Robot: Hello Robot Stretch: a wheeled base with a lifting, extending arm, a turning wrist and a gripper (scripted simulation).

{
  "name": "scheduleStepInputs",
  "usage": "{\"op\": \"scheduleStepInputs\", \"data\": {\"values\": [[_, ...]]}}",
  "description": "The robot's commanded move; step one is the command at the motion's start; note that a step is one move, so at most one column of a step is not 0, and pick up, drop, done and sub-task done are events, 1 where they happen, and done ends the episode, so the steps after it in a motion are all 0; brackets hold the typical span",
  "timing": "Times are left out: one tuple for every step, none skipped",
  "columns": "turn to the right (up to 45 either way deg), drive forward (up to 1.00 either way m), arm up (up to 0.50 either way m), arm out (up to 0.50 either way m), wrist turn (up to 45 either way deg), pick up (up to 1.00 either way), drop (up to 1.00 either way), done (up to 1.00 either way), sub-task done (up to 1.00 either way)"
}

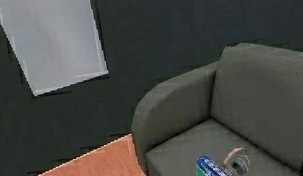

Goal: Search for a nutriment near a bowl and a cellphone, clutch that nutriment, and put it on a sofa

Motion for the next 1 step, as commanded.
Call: {"op": "scheduleStepInputs", "data": {"values": [[0.0, 0.00, 0.10, 0.00, 0.0, 0.00, 0.00, 0.00, 0.00]]}}
